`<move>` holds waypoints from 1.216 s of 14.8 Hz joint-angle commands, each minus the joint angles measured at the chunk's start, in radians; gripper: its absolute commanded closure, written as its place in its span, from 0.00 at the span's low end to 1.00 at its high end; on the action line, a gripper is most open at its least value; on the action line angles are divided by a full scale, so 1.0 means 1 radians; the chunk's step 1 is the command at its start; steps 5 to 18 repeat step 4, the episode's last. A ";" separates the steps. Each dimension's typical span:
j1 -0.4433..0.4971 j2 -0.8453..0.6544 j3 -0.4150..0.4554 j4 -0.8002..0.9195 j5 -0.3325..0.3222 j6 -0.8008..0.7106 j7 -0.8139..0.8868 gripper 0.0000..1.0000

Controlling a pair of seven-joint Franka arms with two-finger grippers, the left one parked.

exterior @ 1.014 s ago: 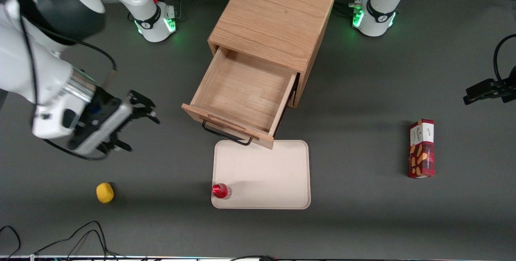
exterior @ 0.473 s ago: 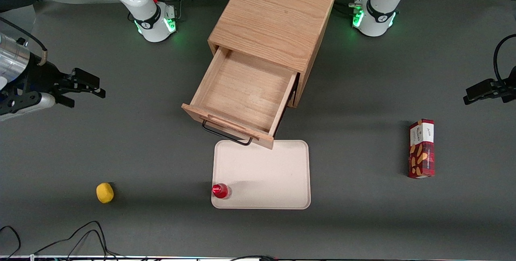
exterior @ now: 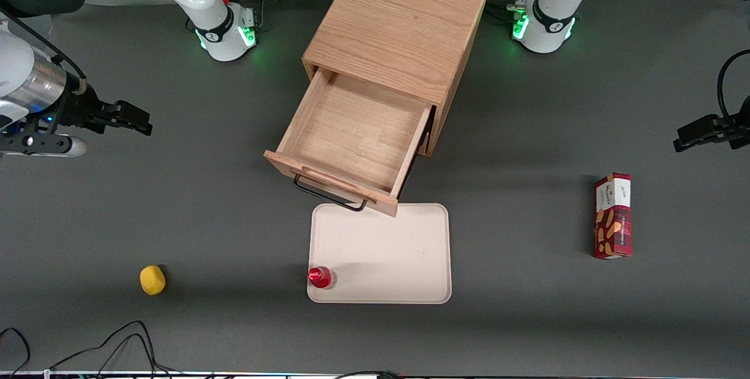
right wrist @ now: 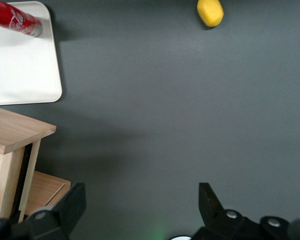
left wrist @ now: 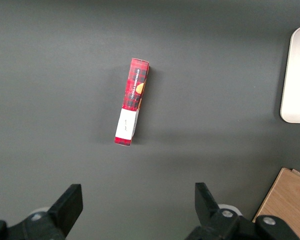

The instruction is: Open upper drawer

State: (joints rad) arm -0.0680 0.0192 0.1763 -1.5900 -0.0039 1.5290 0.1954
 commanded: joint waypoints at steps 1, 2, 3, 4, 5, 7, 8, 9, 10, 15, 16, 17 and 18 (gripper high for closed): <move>0.002 -0.030 0.002 -0.024 -0.030 0.031 0.027 0.00; 0.000 -0.030 0.002 -0.024 -0.028 0.033 0.026 0.00; 0.000 -0.030 0.002 -0.024 -0.028 0.034 0.024 0.00; 0.000 -0.030 0.002 -0.021 -0.028 0.040 0.024 0.00; 0.000 -0.030 0.002 -0.021 -0.028 0.040 0.024 0.00; 0.000 -0.030 0.002 -0.021 -0.028 0.040 0.024 0.00; 0.000 -0.030 0.002 -0.021 -0.028 0.040 0.024 0.00; 0.000 -0.030 0.002 -0.021 -0.028 0.040 0.024 0.00; 0.000 -0.030 0.002 -0.021 -0.028 0.040 0.024 0.00; 0.000 -0.030 0.002 -0.021 -0.028 0.040 0.024 0.00; 0.000 -0.030 0.002 -0.021 -0.028 0.040 0.024 0.00; 0.000 -0.030 0.002 -0.021 -0.028 0.040 0.024 0.00; 0.000 -0.030 0.002 -0.021 -0.028 0.040 0.024 0.00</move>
